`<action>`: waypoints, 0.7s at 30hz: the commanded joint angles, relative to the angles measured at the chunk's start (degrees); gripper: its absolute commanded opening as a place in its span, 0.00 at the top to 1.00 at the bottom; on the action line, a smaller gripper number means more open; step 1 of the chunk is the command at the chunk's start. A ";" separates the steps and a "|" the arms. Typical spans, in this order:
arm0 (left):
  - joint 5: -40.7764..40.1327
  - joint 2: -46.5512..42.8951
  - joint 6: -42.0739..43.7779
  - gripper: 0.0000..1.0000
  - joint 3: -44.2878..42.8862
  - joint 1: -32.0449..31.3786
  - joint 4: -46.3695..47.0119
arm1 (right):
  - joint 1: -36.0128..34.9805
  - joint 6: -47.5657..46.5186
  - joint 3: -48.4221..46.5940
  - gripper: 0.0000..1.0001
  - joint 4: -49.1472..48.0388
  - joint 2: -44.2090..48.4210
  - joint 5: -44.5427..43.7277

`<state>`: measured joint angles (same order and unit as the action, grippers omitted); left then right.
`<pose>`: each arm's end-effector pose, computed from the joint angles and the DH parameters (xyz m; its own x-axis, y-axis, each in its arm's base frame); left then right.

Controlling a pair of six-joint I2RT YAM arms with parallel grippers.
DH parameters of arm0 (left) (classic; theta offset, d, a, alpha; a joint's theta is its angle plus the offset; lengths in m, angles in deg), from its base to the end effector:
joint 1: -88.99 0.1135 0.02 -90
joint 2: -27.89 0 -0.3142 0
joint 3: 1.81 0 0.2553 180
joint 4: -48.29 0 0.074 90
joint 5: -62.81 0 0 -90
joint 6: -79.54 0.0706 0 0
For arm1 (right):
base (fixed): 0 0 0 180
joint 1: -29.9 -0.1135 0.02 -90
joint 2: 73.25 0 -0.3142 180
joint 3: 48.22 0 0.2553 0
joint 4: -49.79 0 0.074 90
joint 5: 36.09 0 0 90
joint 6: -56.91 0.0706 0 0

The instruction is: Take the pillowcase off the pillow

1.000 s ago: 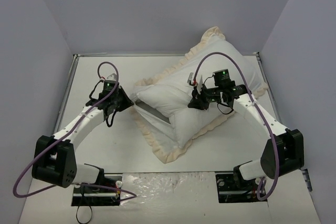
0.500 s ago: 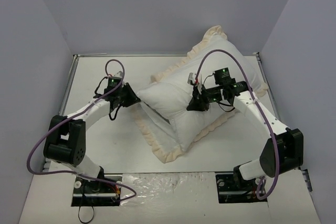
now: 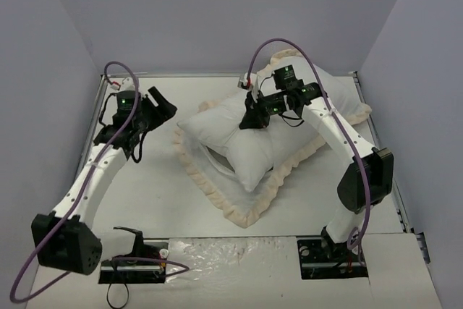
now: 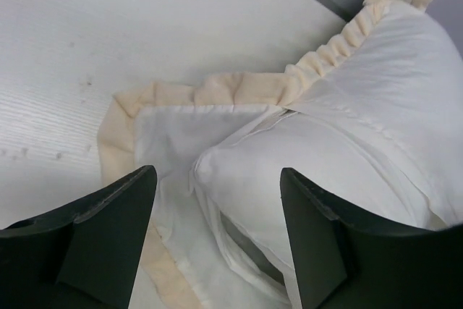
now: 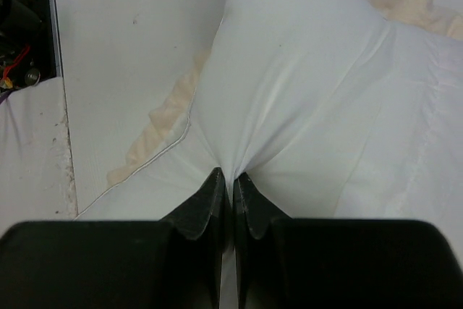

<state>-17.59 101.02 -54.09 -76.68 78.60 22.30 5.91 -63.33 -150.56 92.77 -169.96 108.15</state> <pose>0.3077 -0.0684 0.3629 -0.5183 -0.5966 -0.6127 -0.0418 0.7332 -0.6787 0.3444 0.2159 0.3807 -0.0624 -0.3499 -0.9347 -0.9936 0.1104 0.0250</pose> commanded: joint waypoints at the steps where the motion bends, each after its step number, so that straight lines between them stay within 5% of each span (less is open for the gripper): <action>1: -8.98 -8.32 -0.91 0.32 -2.36 0.37 -12.81 | 0.26 2.81 -6.42 1.00 -0.29 -1.19 2.28; 6: -3.90 -15.02 -12.59 0.28 3.52 -2.25 -10.46 | -0.53 5.89 -9.95 1.00 -2.04 -3.92 0.88; 9: -5.91 -16.96 -19.54 0.28 9.58 -10.06 -5.19 | -0.88 9.23 -12.14 1.00 -3.72 -5.77 0.61; 16: -13.11 -9.69 -30.62 0.27 13.30 -23.52 10.63 | -1.50 11.26 -11.53 1.00 -4.87 -6.83 0.78; 19: -15.93 -6.69 -32.29 0.26 12.58 -26.34 13.52 | -1.06 10.64 -11.10 0.59 -4.25 -5.61 0.43; 20: -16.46 -6.16 -32.82 0.26 13.11 -27.04 14.33 | -0.10 10.03 -10.83 0.37 -4.25 -4.90 0.43; 21: -17.24 -5.80 -33.87 0.26 13.46 -27.31 15.73 | 0.69 9.68 -10.05 0.30 -4.16 -3.33 0.78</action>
<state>-29.85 95.24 -83.08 -61.46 52.17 29.97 4.91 -52.97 -159.81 90.08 -177.74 107.30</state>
